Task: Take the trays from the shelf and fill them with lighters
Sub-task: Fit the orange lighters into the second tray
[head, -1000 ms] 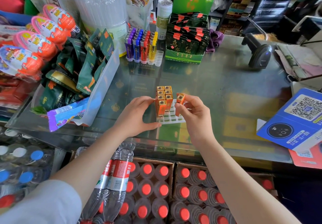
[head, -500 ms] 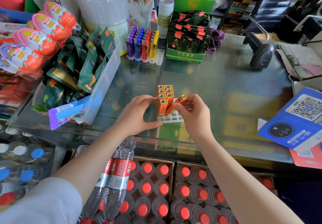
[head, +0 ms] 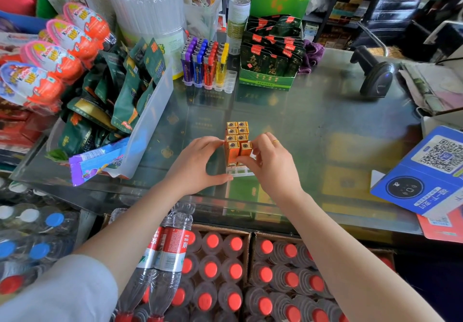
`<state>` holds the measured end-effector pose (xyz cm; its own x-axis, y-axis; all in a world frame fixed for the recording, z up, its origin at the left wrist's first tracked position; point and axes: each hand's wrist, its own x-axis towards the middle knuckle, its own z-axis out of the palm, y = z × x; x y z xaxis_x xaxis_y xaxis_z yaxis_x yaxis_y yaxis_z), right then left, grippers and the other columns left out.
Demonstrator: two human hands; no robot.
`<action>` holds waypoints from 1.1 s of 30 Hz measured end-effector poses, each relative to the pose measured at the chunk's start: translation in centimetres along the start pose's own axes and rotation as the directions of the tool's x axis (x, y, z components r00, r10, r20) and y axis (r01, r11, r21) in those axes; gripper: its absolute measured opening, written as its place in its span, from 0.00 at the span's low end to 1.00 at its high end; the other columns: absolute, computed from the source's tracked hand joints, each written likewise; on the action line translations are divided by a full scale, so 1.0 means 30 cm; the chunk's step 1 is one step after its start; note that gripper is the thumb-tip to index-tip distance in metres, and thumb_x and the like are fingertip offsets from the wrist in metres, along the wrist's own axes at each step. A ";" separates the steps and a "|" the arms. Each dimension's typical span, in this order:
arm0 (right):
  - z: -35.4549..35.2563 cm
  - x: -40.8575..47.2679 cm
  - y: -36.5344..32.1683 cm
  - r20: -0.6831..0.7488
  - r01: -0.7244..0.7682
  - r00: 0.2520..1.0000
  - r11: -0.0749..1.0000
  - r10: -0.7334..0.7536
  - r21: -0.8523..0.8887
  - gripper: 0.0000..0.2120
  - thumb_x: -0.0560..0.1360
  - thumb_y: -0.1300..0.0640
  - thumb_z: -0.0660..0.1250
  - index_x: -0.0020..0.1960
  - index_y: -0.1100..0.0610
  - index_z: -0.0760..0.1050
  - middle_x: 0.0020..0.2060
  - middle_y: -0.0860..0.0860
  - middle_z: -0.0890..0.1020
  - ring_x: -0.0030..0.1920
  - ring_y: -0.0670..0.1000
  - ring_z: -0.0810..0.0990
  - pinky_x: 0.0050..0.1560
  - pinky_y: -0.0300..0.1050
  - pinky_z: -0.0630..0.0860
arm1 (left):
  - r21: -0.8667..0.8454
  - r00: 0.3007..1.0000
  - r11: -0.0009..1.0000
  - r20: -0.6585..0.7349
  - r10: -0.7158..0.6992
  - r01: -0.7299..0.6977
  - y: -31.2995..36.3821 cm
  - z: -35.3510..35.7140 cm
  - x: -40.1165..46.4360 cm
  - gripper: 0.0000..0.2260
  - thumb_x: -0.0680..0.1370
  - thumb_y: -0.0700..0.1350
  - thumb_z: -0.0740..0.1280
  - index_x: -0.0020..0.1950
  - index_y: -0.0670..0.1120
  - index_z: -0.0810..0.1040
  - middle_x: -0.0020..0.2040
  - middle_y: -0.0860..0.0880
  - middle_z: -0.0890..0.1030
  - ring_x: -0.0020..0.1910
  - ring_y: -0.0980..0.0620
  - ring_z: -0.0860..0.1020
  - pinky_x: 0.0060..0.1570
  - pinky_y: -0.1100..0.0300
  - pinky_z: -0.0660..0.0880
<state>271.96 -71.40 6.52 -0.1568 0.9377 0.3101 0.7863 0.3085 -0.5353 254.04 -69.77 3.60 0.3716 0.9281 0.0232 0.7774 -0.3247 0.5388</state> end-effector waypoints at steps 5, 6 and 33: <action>0.022 -0.006 0.010 -0.060 0.089 0.993 0.984 -0.099 -0.154 0.18 0.70 0.46 0.67 0.43 0.62 0.72 0.38 0.56 0.78 0.26 0.57 0.77 0.22 0.50 0.75 | 0.000 1.000 1.000 0.006 -0.007 0.007 0.003 -0.002 0.000 0.33 0.68 0.60 0.69 0.69 0.49 0.65 0.68 0.52 0.67 0.67 0.52 0.63 0.65 0.53 0.63; 0.021 -0.002 0.013 -0.066 0.099 0.992 0.980 -0.111 -0.172 0.18 0.70 0.45 0.66 0.43 0.62 0.72 0.37 0.56 0.78 0.25 0.56 0.77 0.20 0.48 0.74 | 0.002 1.000 1.000 0.004 -0.004 0.004 0.002 -0.001 0.002 0.33 0.68 0.60 0.69 0.69 0.49 0.65 0.68 0.52 0.67 0.67 0.52 0.63 0.65 0.53 0.63; 0.153 0.242 0.122 0.239 -0.058 0.966 0.983 0.099 -0.175 0.27 0.69 0.42 0.69 0.64 0.51 0.68 0.68 0.53 0.66 0.63 0.57 0.64 0.63 0.52 0.63 | 0.179 0.975 0.963 -0.131 -0.178 0.200 0.001 -0.216 0.027 0.17 0.75 0.53 0.64 0.61 0.48 0.72 0.47 0.54 0.78 0.40 0.54 0.73 0.39 0.58 0.72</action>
<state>270.96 -62.73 3.22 -0.2164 0.9745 0.0588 0.8863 0.2213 -0.4068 251.08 -67.86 9.09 0.1577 0.9868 0.0369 0.9140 -0.1600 0.3728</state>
